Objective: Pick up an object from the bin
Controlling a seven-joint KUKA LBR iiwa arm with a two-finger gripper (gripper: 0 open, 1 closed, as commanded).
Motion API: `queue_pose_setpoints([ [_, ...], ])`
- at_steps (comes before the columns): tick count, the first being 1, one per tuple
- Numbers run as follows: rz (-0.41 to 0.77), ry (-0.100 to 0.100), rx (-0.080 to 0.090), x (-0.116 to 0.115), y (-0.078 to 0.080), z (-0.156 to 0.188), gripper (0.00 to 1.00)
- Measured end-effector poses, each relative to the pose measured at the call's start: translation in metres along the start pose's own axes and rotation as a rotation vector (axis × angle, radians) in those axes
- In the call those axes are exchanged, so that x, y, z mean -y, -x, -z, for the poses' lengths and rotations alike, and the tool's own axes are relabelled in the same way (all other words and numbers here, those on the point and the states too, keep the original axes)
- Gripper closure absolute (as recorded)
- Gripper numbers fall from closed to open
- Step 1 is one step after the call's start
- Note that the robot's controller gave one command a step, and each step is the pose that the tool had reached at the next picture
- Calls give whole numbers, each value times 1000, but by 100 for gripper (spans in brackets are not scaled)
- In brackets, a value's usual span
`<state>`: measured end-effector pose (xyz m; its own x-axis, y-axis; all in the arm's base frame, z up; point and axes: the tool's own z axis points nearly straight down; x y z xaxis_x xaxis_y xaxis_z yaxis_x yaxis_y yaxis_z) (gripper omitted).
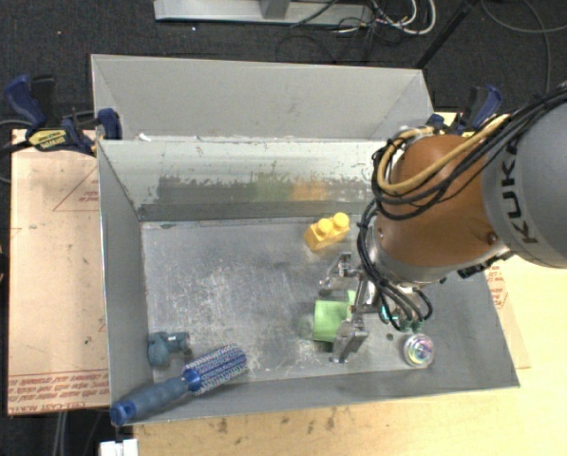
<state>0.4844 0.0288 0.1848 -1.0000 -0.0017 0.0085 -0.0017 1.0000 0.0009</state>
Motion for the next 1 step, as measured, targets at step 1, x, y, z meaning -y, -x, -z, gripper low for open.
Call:
queue_pose_setpoints([
  [1,34,2,21,37,11,-110,0],
])
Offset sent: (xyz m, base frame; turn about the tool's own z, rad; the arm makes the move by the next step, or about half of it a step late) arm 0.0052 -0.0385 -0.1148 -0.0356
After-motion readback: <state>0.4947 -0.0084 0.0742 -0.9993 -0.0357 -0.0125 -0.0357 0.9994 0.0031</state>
